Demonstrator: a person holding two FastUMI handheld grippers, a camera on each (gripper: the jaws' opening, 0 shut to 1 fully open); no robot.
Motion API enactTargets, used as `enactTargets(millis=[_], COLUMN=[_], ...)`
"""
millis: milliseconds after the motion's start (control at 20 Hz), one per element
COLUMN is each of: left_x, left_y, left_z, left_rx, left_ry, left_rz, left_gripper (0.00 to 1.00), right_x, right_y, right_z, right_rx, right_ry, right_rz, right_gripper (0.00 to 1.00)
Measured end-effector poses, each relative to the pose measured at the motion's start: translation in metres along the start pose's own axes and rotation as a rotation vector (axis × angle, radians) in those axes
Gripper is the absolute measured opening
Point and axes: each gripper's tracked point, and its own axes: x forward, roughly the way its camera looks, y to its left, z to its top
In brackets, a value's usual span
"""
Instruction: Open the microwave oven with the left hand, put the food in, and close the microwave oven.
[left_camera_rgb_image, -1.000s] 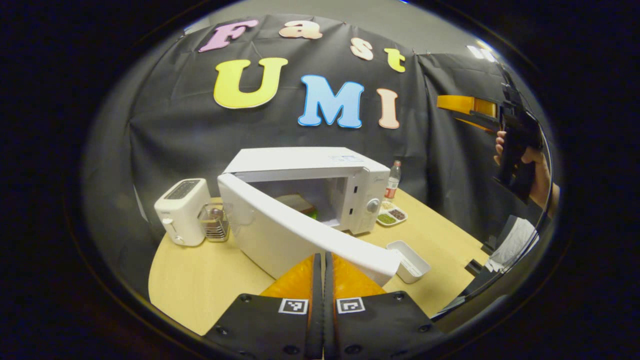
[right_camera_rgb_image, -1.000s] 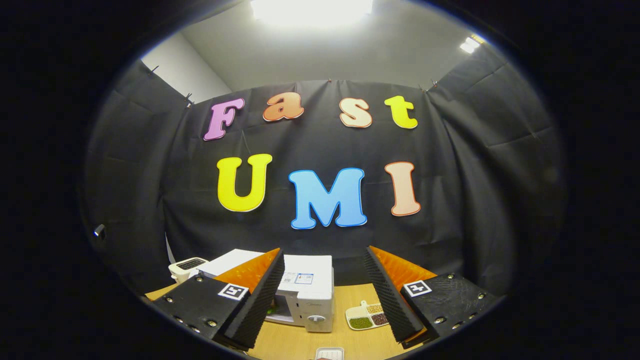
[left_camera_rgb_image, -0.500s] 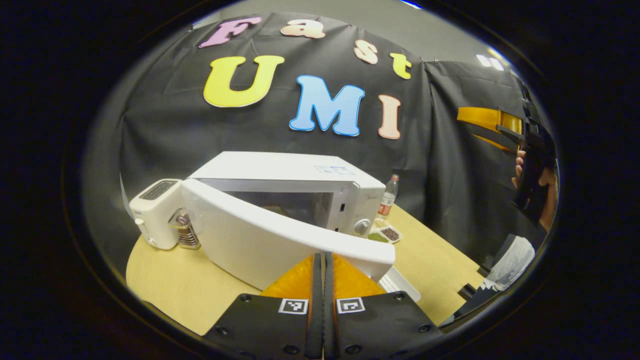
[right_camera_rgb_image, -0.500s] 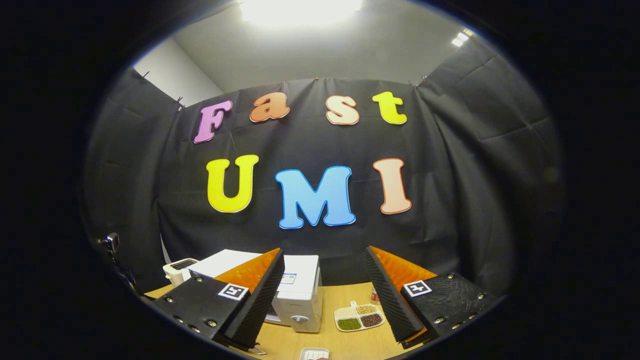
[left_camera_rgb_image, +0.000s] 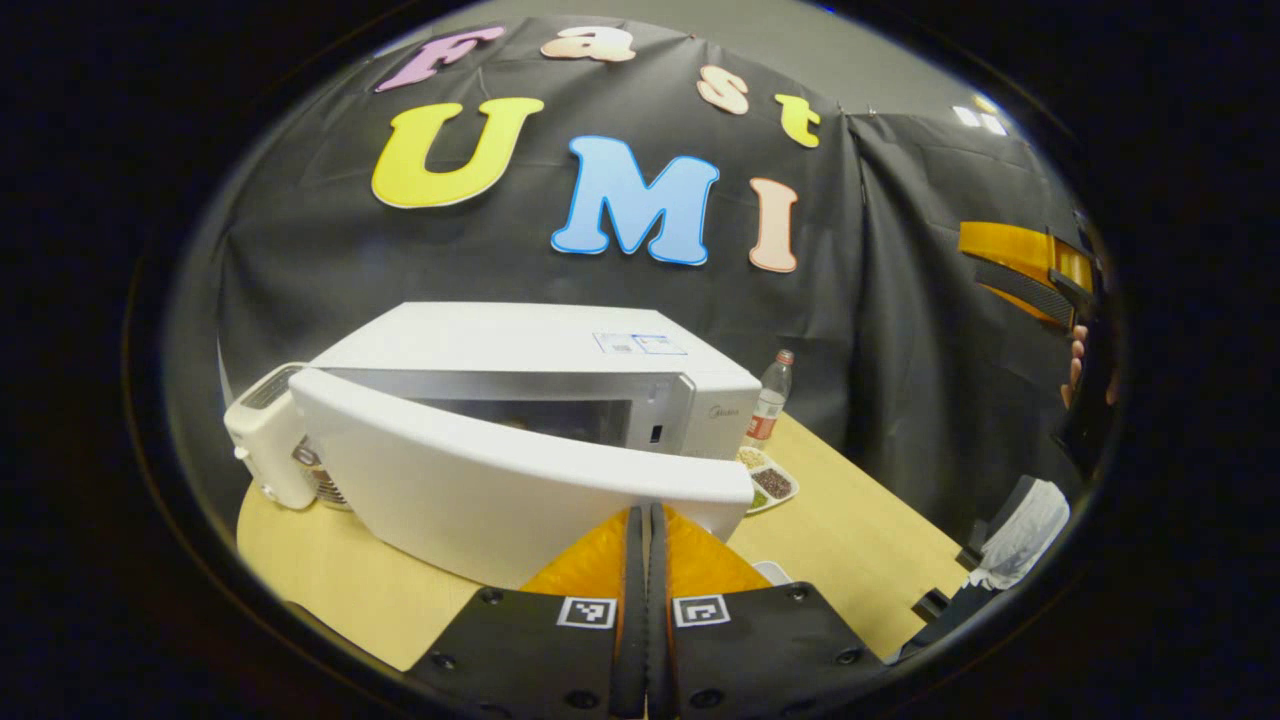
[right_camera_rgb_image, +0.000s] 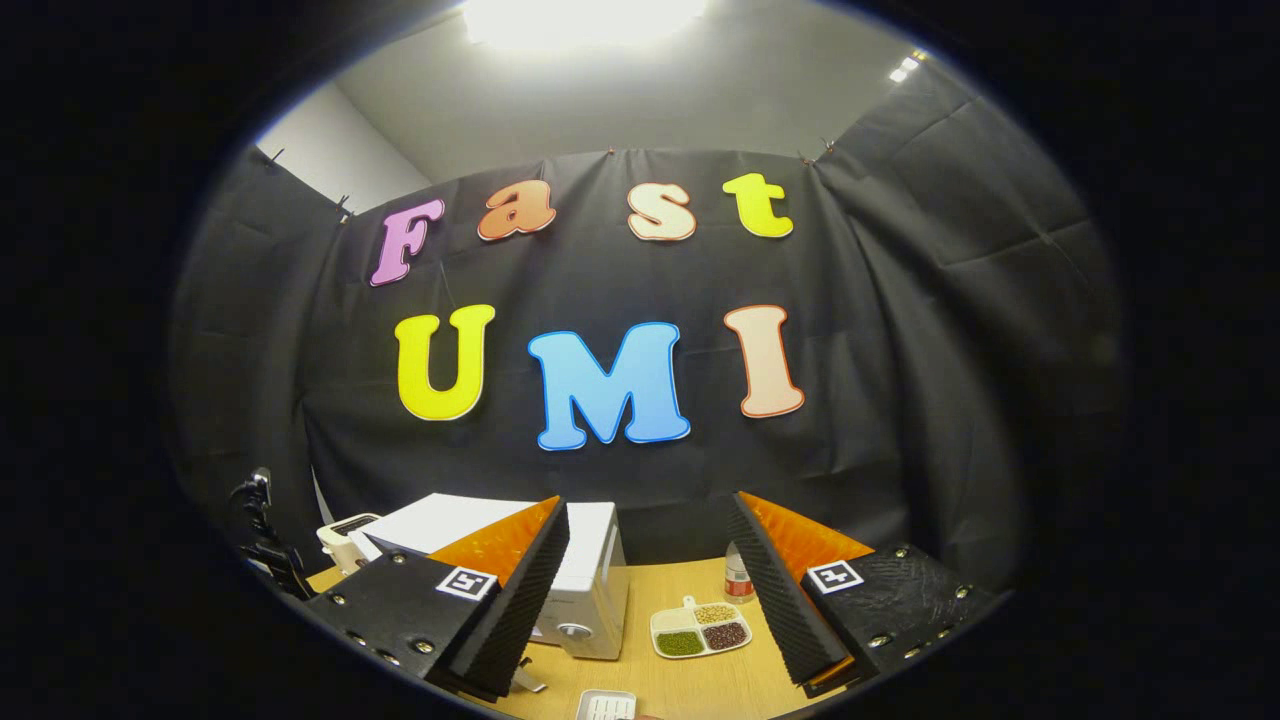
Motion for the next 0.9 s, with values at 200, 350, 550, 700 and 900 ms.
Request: enactTargets(millis=[200,350,550,700,900], left_x=[0.022,0.036,0.051,0.063,0.076], left_y=[-0.001,0.002,0.005,0.004,0.003], left_z=[0.011,0.014,0.018,0.021,0.027], left_rx=[-0.015,-0.058,-0.096,-0.102,-0.104], left_ry=[-0.008,-0.018,-0.011,-0.009,-0.008], left_rz=[0.009,0.019,0.033,0.04,0.046], left_gripper=[0.07,0.07,0.07,0.07,0.07], right_x=[0.0,-0.002,0.0,0.003,0.007], right_y=[-0.023,-0.028,-0.038,-0.04,-0.043], right_z=[0.001,0.002,-0.001,-0.004,-0.006], right_rx=[-0.014,-0.007,-0.011,-0.015,-0.021], right_ry=[0.008,0.009,0.015,0.025,0.03], right_rz=[-0.011,-0.024,-0.031,-0.023,-0.016], right_gripper=[0.97,0.97,0.97,0.97,0.97])
